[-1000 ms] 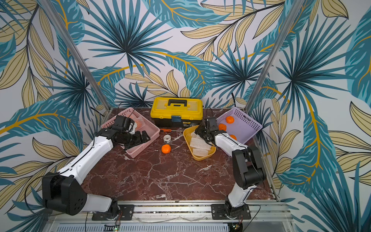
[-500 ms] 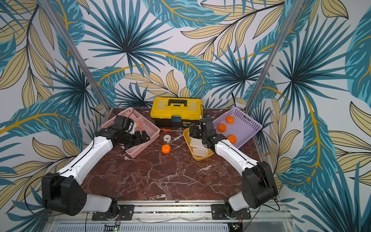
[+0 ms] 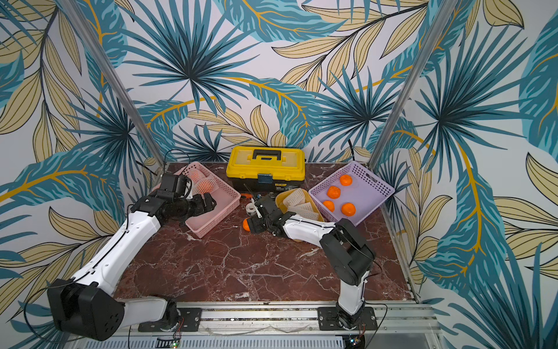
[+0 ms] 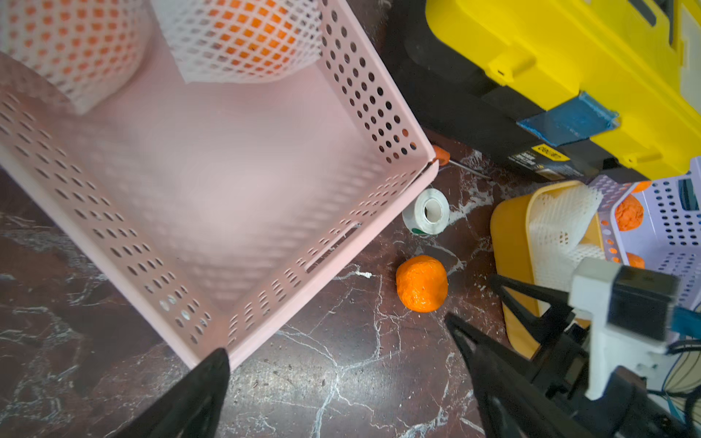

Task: Remove foam nets from oranges
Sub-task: Pick up the orange from the center of the board.

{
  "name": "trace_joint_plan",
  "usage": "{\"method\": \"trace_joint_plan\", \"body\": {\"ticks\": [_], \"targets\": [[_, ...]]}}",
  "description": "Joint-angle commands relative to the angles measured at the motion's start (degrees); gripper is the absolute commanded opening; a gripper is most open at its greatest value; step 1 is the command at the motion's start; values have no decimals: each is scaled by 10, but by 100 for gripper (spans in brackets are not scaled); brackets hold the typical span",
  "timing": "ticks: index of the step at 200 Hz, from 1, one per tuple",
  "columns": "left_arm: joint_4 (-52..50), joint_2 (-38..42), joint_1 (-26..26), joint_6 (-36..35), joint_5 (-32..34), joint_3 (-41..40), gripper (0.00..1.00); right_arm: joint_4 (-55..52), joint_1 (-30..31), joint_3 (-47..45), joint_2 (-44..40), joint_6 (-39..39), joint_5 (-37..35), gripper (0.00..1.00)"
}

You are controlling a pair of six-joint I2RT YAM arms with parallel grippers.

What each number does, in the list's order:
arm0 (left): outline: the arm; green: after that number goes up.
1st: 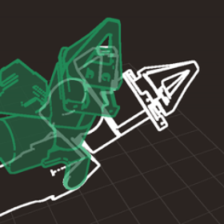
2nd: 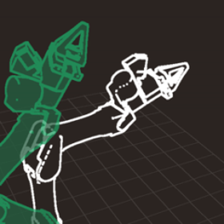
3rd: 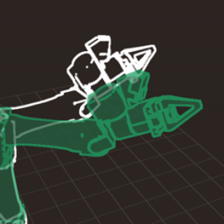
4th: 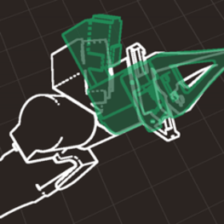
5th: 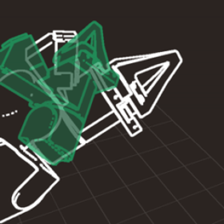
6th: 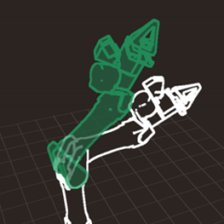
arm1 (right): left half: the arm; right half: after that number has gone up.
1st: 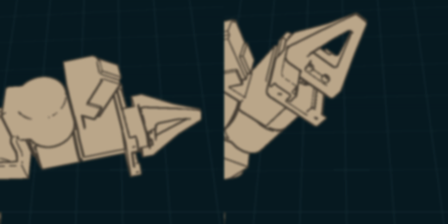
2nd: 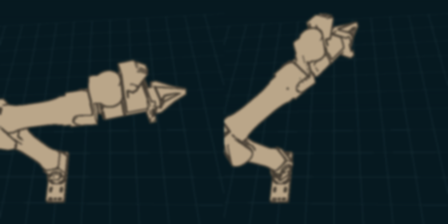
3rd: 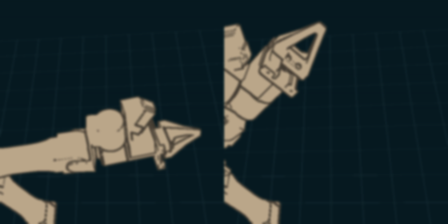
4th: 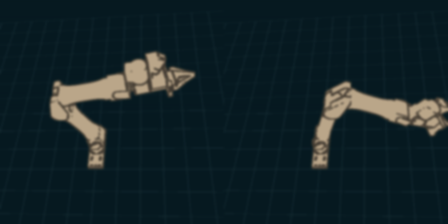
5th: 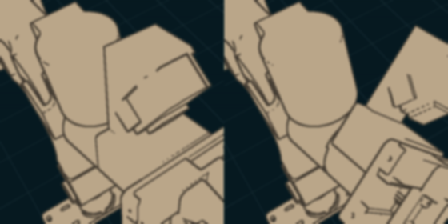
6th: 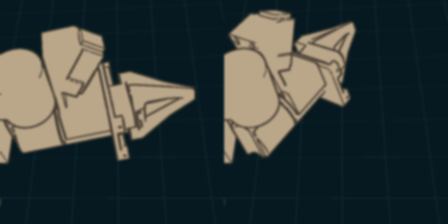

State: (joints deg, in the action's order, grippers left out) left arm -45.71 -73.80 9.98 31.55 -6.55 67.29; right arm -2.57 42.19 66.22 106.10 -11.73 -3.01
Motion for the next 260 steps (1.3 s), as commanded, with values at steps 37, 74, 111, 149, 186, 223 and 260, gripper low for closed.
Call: {"method": "trace_joint_plan", "body": {"ticks": [37, 74, 111, 149, 186, 223, 260], "targets": [[5, 11, -19, 10, 15, -9, 100, -20, 19, 65, 59, 1, -5, 92], [5, 11, -22, 10, 12, -9, 100, -42, 26, 103, 106, -10, -58, 86], [5, 12, -22, 10, 12, -9, 100, -49, 31, 108, 120, -13, -80, 79], [5, 12, -23, 11, 14, -9, 100, -49, 35, 101, 119, -20, -89, 64], [5, 12, -23, 11, 15, -10, 100, -50, 34, 70, 67, -42, -95, 44], [5, 13, -24, 11, 12, -10, 99, 5, 12, -20, -67, -78, -95, 44], [5, 12, -25, 10, 4, -9, 100, 27, -103, -99, -209, -158, -96, 44]]}}
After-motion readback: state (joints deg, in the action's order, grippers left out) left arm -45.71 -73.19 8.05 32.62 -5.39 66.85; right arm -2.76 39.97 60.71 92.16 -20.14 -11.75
